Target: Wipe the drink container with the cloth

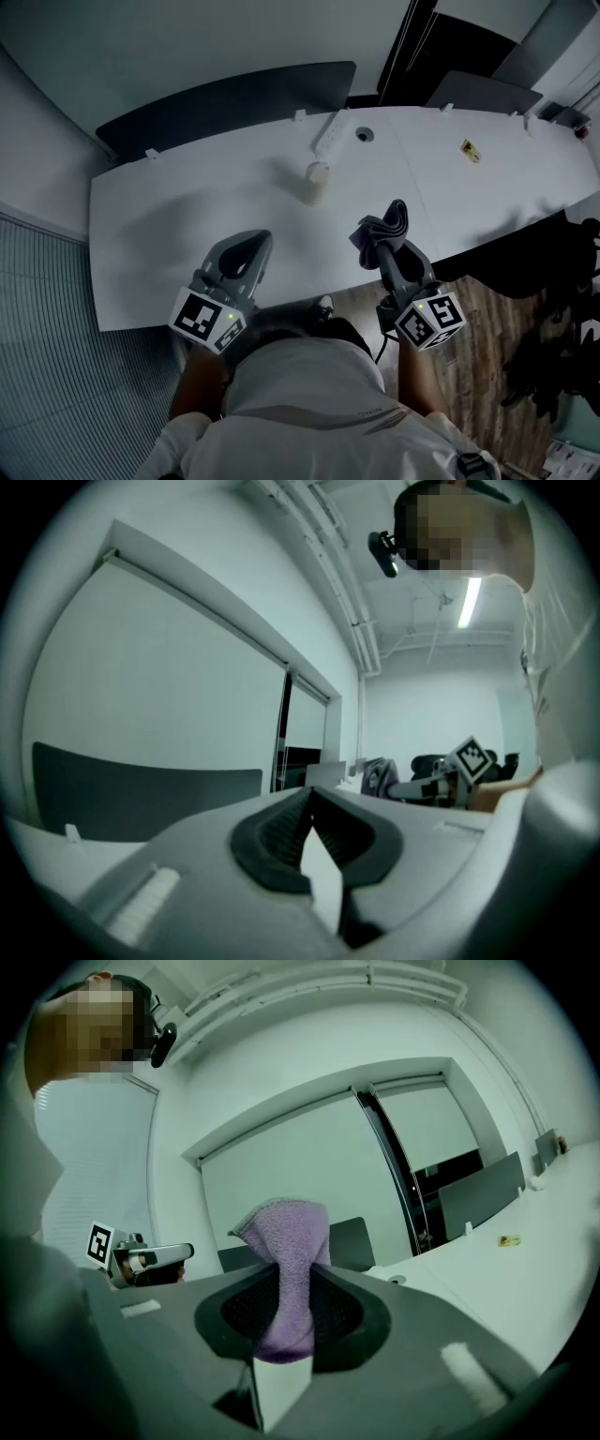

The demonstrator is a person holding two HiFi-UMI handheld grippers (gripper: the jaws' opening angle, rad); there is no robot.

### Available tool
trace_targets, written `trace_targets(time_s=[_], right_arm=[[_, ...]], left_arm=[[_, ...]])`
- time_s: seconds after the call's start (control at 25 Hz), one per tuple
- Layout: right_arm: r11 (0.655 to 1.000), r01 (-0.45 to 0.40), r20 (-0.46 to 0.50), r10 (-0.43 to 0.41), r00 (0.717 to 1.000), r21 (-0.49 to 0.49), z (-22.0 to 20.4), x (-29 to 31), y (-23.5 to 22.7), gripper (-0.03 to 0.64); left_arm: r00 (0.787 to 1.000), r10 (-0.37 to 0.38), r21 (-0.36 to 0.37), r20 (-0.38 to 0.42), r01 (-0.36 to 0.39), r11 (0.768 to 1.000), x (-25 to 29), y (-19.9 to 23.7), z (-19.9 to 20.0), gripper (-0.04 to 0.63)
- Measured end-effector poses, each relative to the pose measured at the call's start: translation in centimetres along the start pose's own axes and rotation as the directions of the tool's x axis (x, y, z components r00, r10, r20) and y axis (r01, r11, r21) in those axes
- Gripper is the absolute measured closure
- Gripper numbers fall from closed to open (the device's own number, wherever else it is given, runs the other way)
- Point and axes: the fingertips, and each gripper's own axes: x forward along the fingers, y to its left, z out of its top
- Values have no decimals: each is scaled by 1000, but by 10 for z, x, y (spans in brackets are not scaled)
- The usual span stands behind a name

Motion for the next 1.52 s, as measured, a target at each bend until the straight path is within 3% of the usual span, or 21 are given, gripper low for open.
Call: trace_targets(time_s=[0.36,0.52,0.68,0.84,1.04,1.24,1.36,1.52], right_arm=[[992,-119,-95,121,988,32,-2,50,-54,523],[990,-129,-148,136,980,57,-14,66,-54,524],[991,-109,-184,121,975,76,-28,81,-47,524],[989,-96,-226,120,967,116,-47,89,-36,523],[985,-82,-285,123,951,150,-71,101,-29,523],[981,-80,-326,135,936,176,-93,107,-22,523],[976,-92,-347,157,925,197,-106,110,-19,523],[964,-113,-371,198,907,240,-124,118,-12,523]], left_arm=[[989,119,47,-93,-115,992,74,25,-18,591],[989,87,60,-121,-80,995,101,43,-23,551],[984,0,63,-180,11,998,129,63,-34,522],[949,-97,79,-300,126,989,157,69,-57,483],[880,-187,72,-436,241,968,191,74,-87,465],[812,-210,71,-545,294,953,213,76,-124,446],[790,-206,78,-578,304,949,218,76,-138,449],[782,-204,74,-589,303,950,220,77,-142,483]])
